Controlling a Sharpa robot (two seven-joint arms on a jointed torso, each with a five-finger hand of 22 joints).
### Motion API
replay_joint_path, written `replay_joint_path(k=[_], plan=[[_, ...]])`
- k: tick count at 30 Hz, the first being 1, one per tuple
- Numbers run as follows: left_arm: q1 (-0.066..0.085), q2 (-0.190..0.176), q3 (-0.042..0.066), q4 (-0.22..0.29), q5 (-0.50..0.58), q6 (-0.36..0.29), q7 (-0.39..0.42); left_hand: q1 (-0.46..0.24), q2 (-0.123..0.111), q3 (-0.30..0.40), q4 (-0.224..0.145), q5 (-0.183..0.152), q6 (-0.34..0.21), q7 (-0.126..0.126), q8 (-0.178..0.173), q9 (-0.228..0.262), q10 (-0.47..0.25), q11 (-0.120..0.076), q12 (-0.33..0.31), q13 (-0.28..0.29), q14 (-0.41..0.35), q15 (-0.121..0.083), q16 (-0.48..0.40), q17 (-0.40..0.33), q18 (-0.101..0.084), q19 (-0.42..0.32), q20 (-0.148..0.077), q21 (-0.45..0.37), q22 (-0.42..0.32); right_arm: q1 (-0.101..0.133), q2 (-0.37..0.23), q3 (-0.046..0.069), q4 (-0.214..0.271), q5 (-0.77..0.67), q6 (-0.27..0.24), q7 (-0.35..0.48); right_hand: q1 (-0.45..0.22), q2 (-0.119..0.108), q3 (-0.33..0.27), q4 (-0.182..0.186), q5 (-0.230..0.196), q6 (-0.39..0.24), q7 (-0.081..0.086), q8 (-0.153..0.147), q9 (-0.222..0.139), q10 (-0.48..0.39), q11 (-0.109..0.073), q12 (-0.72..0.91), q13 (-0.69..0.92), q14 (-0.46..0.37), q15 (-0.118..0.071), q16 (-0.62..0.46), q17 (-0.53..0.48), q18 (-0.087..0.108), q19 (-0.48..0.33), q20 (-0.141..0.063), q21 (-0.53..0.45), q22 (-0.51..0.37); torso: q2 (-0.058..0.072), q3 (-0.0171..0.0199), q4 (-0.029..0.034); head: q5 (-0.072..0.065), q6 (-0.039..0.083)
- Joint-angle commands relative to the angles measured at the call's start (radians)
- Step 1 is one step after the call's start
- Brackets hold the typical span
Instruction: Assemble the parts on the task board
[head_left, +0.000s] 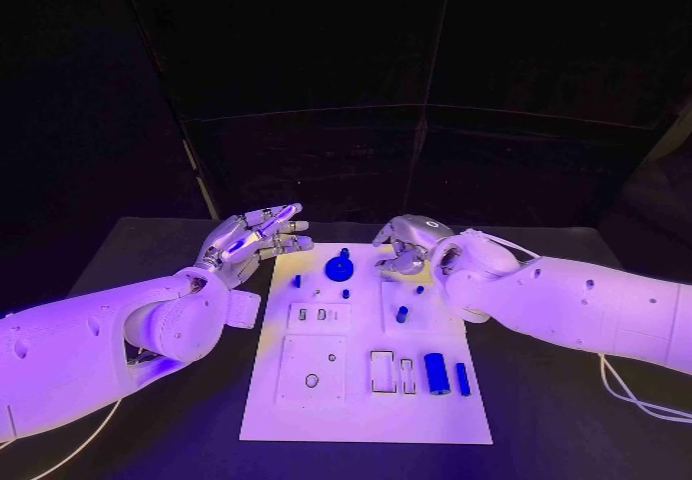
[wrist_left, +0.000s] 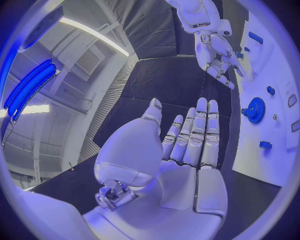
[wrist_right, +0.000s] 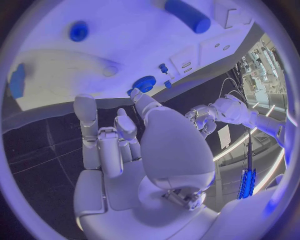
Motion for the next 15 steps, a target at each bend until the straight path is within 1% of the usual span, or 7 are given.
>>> replay_joint_path(k=[1, 3, 6, 10, 13, 14, 15], plan=[[0.001, -0.002, 0.001, 0.000, -0.006, 0.013, 0.006, 0.002, 0.010, -0.005, -0.002, 0.002, 0.004, 0.088, -0.006, 0.001, 0.000, 0.003, -0.005, 0.000, -0.001, 0.005, -0.007, -0.001, 0.003, -0.002, 0.002, -0.006, -0.001, 0.003, -0.048, 0.000, 0.033, 0.189, -0.020, 0.149, 0.017, 0.009, 0.014, -0.011, 0.017, 0.008, 0.001, 0.003, 0.000, 0.000, -0.005, 0.002, -0.001, 0.081, 0.002, 0.000, 0.158, -0.011, -0.006, 0.002, 0.002, -0.003, -0.003, 0.0001, -0.0070, -0.002, 0.005], [0.001, -0.004, 0.001, -0.001, -0.006, 0.014, 0.006, 0.002, 0.010, -0.005, -0.002, 0.002, 0.004, 0.088, -0.006, 0.001, 0.000, 0.003, -0.005, 0.000, -0.001, 0.005, -0.007, -0.001, 0.003, -0.002, 0.002, -0.006, -0.001, 0.004, -0.090, 0.000, 0.050, 0.230, 0.006, 0.208, 0.025, 0.009, 0.020, -0.018, 0.024, 0.009, 0.001, 0.002, -0.001, -0.003, -0.005, 0.000, -0.003, 0.080, 0.002, -0.002, 0.155, -0.011, -0.008, 0.001, 0.001, -0.005, -0.005, 0.0011, -0.0106, -0.003, 0.007], [0.001, -0.004, 0.000, -0.003, -0.006, 0.014, 0.006, 0.001, 0.011, -0.006, -0.003, 0.001, 0.006, 0.088, -0.007, 0.001, 0.000, 0.003, -0.006, 0.000, 0.000, 0.005, -0.009, 0.000, 0.003, -0.002, 0.003, -0.008, -0.003, 0.005, -0.140, 0.000, 0.063, 0.271, 0.039, 0.262, 0.027, 0.003, 0.020, -0.024, 0.032, 0.011, 0.001, 0.003, -0.001, -0.007, -0.004, -0.003, -0.007, 0.078, 0.002, -0.006, 0.145, -0.011, -0.012, 0.001, -0.002, -0.010, -0.008, 0.0023, -0.0140, -0.009, 0.010], [0.001, 0.000, 0.000, -0.010, -0.006, 0.014, 0.005, 0.001, 0.011, -0.006, -0.003, 0.001, 0.006, 0.088, -0.007, 0.001, 0.000, 0.003, -0.006, 0.000, 0.000, 0.005, -0.009, 0.000, 0.003, -0.002, 0.003, -0.008, -0.003, 0.005, -0.185, 0.000, 0.062, 0.289, 0.054, 0.297, 0.023, -0.004, 0.016, -0.026, 0.047, 0.013, 0.001, 0.003, -0.002, -0.008, -0.004, -0.003, -0.007, 0.076, 0.002, -0.009, 0.139, -0.010, -0.015, 0.001, -0.003, -0.013, -0.010, 0.0049, -0.0186, -0.010, 0.010], [0.001, 0.001, -0.009, -0.011, -0.006, 0.014, 0.005, 0.001, 0.011, -0.006, -0.003, 0.001, 0.006, 0.088, -0.007, 0.001, 0.000, 0.003, -0.006, 0.000, 0.000, 0.005, -0.009, 0.000, 0.003, -0.002, 0.003, -0.008, -0.003, 0.006, -0.209, 0.000, 0.042, 0.278, 0.055, 0.320, 0.024, -0.006, 0.016, -0.027, 0.050, 0.012, 0.001, 0.002, -0.002, -0.012, -0.004, -0.007, -0.013, 0.075, 0.002, -0.012, 0.131, -0.010, -0.018, 0.001, -0.006, -0.018, -0.012, 0.0078, -0.0211, -0.009, 0.012], [0.001, 0.002, -0.010, -0.011, -0.006, 0.015, 0.005, 0.001, 0.011, -0.006, -0.003, 0.001, 0.006, 0.088, -0.007, 0.001, 0.000, 0.003, -0.006, 0.000, 0.000, 0.005, -0.009, 0.000, 0.003, -0.002, 0.003, -0.008, -0.003, 0.006, -0.211, 0.000, 0.038, 0.275, 0.056, 0.323, 0.024, -0.006, 0.016, -0.028, 0.051, 0.012, 0.001, 0.002, -0.002, -0.012, -0.004, -0.008, -0.013, 0.074, 0.002, -0.013, 0.131, -0.010, -0.018, 0.001, -0.006, -0.018, -0.011, 0.0070, -0.0204, -0.010, 0.012], [0.001, 0.002, -0.012, -0.011, -0.005, 0.015, 0.005, 0.001, 0.011, -0.006, -0.003, 0.001, 0.006, 0.088, -0.007, 0.001, 0.000, 0.003, -0.006, 0.000, 0.000, 0.005, -0.009, 0.000, 0.003, -0.002, 0.003, -0.008, -0.003, 0.006, -0.216, 0.000, 0.030, 0.270, 0.056, 0.325, 0.024, -0.007, 0.015, -0.028, 0.052, 0.012, 0.001, 0.002, -0.002, -0.015, -0.004, -0.010, -0.017, 0.074, 0.002, -0.014, 0.128, -0.009, -0.020, 0.001, -0.008, -0.021, -0.011, 0.0073, -0.0206, -0.010, 0.012]])
